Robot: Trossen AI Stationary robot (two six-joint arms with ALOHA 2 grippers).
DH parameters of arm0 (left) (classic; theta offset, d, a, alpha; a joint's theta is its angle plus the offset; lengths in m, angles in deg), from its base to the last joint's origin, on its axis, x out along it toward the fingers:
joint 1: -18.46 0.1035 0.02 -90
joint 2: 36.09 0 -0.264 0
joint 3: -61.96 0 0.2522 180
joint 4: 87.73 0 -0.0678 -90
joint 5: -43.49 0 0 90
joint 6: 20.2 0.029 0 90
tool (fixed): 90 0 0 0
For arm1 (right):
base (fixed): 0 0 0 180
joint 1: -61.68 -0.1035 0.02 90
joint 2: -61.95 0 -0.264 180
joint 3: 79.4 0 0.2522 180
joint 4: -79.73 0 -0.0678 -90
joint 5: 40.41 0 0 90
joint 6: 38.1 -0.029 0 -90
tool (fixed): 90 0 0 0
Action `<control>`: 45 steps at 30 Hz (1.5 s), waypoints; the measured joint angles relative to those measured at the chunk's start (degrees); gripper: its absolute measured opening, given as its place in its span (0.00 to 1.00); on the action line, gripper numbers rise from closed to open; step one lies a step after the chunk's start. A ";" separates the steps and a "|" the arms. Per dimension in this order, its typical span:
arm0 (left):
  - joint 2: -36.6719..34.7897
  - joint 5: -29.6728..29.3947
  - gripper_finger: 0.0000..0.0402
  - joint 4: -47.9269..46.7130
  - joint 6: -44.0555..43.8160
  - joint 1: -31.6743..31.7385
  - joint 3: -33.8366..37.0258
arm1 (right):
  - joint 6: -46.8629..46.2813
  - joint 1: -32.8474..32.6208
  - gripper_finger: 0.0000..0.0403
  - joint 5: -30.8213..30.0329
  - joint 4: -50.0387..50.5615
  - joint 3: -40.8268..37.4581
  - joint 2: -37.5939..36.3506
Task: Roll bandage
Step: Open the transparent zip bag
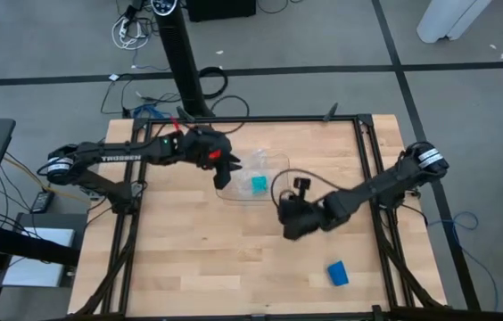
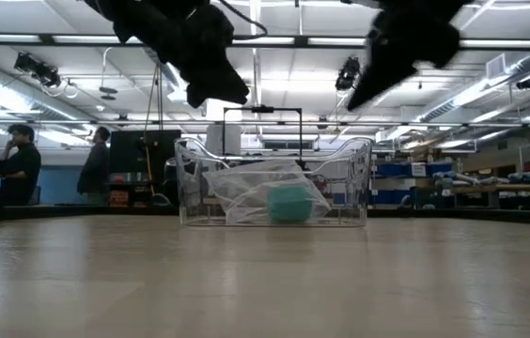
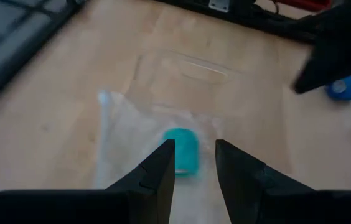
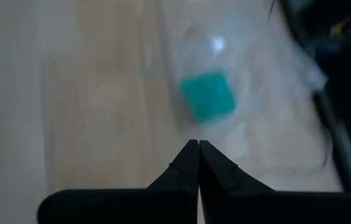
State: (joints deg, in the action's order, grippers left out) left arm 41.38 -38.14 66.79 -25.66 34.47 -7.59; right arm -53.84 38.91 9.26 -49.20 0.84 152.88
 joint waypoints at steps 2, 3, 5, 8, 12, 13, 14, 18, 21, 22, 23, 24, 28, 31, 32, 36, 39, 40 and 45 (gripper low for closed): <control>0.00 0.10 0.30 0.09 3.91 1.71 0.00 | 7.48 1.95 0.00 2.09 -7.23 -0.36 -2.26; 0.00 0.24 0.30 0.21 5.69 2.58 0.00 | 11.64 3.19 0.00 4.74 -10.86 -0.58 -3.43; 0.00 0.99 0.30 0.76 8.86 4.24 0.00 | 18.79 6.59 0.00 11.11 -17.84 -1.27 -5.53; 0.28 1.70 0.30 3.48 12.83 5.68 0.02 | 24.56 13.97 0.00 22.09 -27.27 -2.98 -8.26; 0.33 1.86 0.30 10.48 17.12 6.03 1.14 | 26.75 23.61 0.00 42.18 -44.12 -7.73 -10.64; 0.32 2.02 0.30 13.14 17.33 6.03 1.87 | 26.74 25.71 0.00 45.83 -48.75 -9.52 -11.21; 0.31 2.66 0.30 16.21 17.31 6.04 2.81 | 26.67 27.77 0.00 48.23 -53.23 -11.39 -11.79; 0.31 4.91 0.30 27.90 16.58 6.42 7.90 | 26.25 34.91 0.00 52.03 -63.95 -18.59 -13.77; 0.33 5.27 0.30 31.64 14.24 7.66 10.84 | 25.68 38.24 0.00 53.69 -68.27 -22.56 -13.90; 0.33 5.47 0.30 31.31 13.58 8.25 10.99 | 25.46 39.15 0.00 54.14 -68.33 -23.18 -13.70; 0.33 5.57 0.30 30.67 12.75 8.75 10.99 | 25.28 40.02 0.00 54.17 -68.12 -23.26 -13.34; 0.33 5.81 0.30 29.68 12.03 9.21 10.96 | 24.51 41.13 0.00 54.13 -67.04 -23.15 -13.24; 0.35 9.61 0.30 24.06 8.07 11.05 9.86 | 21.97 45.88 0.02 57.23 -57.28 -18.91 -12.43; 0.33 11.70 0.30 22.64 6.51 11.39 9.66 | 21.83 49.13 0.07 61.83 -48.68 -15.39 -10.84; 0.33 11.82 0.30 22.32 6.17 11.37 9.66 | 21.83 49.87 0.09 61.87 -46.79 -14.27 -10.26; 0.33 12.07 0.30 21.90 3.69 11.32 9.62 | 21.89 52.29 0.21 62.68 -37.84 -9.96 -6.30; 0.60 12.05 0.30 21.69 3.53 11.38 9.62 | 21.87 52.88 0.29 62.79 -31.34 -5.16 -1.23; 0.69 11.92 0.30 21.41 3.55 11.52 9.62 | 21.93 52.91 0.32 62.80 -29.93 -3.53 0.59; 0.72 11.91 0.30 19.75 3.52 11.54 9.64 | 24.23 53.30 0.38 64.47 -22.97 2.53 5.99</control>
State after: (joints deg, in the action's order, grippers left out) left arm 42.10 -26.23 86.55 -22.13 46.01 2.05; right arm -29.61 92.21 73.73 -72.17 3.37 158.87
